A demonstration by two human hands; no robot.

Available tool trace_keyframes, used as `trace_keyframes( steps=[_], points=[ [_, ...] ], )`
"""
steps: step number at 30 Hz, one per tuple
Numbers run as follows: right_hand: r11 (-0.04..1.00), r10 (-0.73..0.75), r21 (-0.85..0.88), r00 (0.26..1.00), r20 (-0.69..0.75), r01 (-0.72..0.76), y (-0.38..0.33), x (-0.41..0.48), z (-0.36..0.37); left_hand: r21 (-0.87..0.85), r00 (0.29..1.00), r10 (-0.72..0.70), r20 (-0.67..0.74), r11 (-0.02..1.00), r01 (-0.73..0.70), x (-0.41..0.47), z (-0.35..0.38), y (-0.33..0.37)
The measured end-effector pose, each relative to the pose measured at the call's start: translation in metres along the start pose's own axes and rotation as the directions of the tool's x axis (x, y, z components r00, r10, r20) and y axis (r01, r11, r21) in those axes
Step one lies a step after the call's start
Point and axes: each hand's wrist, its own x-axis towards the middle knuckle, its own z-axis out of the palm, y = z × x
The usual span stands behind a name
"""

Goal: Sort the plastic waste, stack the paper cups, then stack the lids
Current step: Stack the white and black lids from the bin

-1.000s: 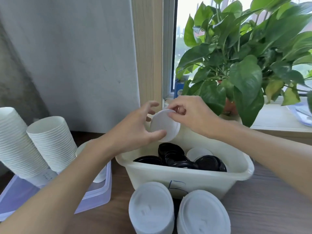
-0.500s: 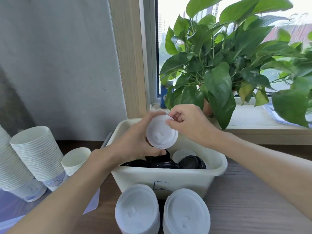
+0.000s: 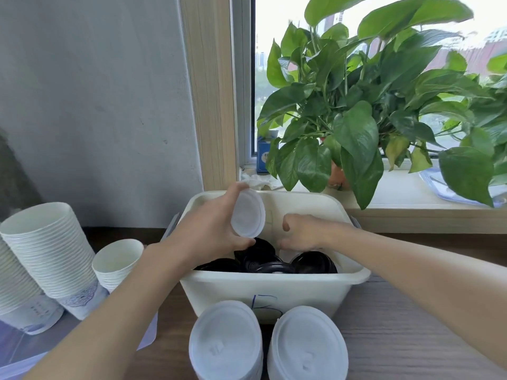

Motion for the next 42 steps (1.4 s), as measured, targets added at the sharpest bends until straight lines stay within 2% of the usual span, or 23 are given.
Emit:
trace_keyframes(
  steps=[10, 21, 25, 30, 32, 36, 39, 42],
  points=[
    [0.998, 0.019, -0.053, 0.999, 0.042, -0.017, 0.001, 0.009, 0.010, -0.069, 1.000, 0.000, 0.011, 0.998, 0.000, 0.000, 0.002, 0.001],
    [0.999, -0.015, 0.034, 0.999, 0.042, 0.014, -0.003, 0.002, 0.009, -0.089, 1.000, -0.005, 0.011, 0.996, 0.006, 0.001, 0.004, -0.001],
    [0.996, 0.007, 0.089, 1.000, -0.029, -0.004, -0.005, 0.004, 0.007, -0.102, 1.000, -0.003, 0.005, 0.995, 0.003, 0.002, 0.005, -0.003],
    [0.955, 0.000, 0.292, 0.982, -0.187, 0.055, -0.006, 0.005, 0.002, -0.124, 0.998, -0.046, -0.047, 0.991, 0.040, 0.004, 0.005, -0.004],
    [0.905, 0.011, 0.411, 0.958, -0.285, 0.112, -0.007, -0.001, -0.005, -0.161, 0.991, -0.066, -0.120, 0.986, 0.046, 0.003, 0.002, -0.007],
    [0.726, 0.086, 0.643, 0.896, -0.435, 0.242, -0.013, -0.021, -0.021, -0.235, 0.966, -0.116, -0.231, 0.970, 0.060, -0.002, -0.013, -0.014],
    [0.581, 0.159, 0.723, 0.819, -0.551, 0.373, -0.021, -0.034, -0.033, -0.286, 0.961, -0.174, -0.214, 0.952, 0.109, -0.006, -0.019, -0.016],
    [0.420, 0.117, 0.765, 0.807, -0.579, 0.487, -0.031, -0.045, -0.038, -0.362, 0.970, -0.185, -0.158, 0.925, 0.118, -0.008, -0.014, -0.009]
  ],
)
